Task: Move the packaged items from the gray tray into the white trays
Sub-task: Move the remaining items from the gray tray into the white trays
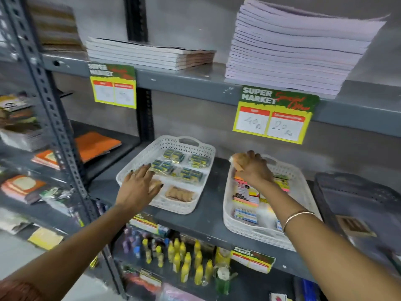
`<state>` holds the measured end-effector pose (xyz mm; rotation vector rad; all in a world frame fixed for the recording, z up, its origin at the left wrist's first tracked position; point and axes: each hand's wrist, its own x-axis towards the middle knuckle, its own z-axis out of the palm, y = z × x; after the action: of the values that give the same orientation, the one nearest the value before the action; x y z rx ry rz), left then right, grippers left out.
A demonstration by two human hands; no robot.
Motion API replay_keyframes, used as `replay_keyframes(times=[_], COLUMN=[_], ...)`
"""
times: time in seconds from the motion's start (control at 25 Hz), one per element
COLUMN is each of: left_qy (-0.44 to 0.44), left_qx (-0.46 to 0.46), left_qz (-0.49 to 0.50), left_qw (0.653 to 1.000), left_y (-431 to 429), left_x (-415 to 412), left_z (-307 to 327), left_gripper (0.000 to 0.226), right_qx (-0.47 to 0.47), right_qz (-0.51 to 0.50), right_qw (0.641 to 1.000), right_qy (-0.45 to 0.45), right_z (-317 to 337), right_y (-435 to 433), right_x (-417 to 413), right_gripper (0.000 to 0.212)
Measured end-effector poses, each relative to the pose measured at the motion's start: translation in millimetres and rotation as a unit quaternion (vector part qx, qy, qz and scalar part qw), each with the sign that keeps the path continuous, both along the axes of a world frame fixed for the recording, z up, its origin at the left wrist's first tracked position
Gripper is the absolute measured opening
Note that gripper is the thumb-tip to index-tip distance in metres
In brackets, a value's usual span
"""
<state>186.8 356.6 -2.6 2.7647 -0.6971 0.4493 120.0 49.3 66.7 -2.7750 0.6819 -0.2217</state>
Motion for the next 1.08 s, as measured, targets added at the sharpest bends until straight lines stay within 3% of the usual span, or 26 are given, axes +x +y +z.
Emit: replay_keyframes(times=[0.16, 0.36, 0.48, 0.64, 1.08], left_qy=[0.016, 0.054, 0.046, 0.042, 0.048], left_qx=[0.045, 0.035, 0.018, 0.001, -0.006], left_qz=[-0.02, -0.058, -0.051, -0.048, -0.06], left_qw=[0.999, 0.996, 0.997, 0.998, 0.997], left_y=[37.0, 43.5, 41.8, 41.6, 43.2], left_x=[21.0, 29.8, 29.5, 31.7, 31.4], left_z=[-1.6, -18.9, -30.1, -32.7, -31.4], left_gripper=[0.072, 0.078, 0.083, 0.108, 0.1], right_qx=[-0.015, -0.011, -0.027, -0.034, -0.052], right_qz=[0.106, 0.222, 0.232, 0.229, 0.252], right_qw=[0.994, 0.971, 0.962, 0.96, 0.953], right_qy=[0.018, 0.085, 0.139, 0.157, 0.159], right_z=[-7.1, -40.2, -60.0, -69.4, -69.5], right_y=[67.8, 129.0, 142.0, 143.0, 137.7], right_x=[30.5, 57.3, 62.6, 65.3, 66.2], right_gripper=[0.057, 0.066, 0.071, 0.078, 0.076])
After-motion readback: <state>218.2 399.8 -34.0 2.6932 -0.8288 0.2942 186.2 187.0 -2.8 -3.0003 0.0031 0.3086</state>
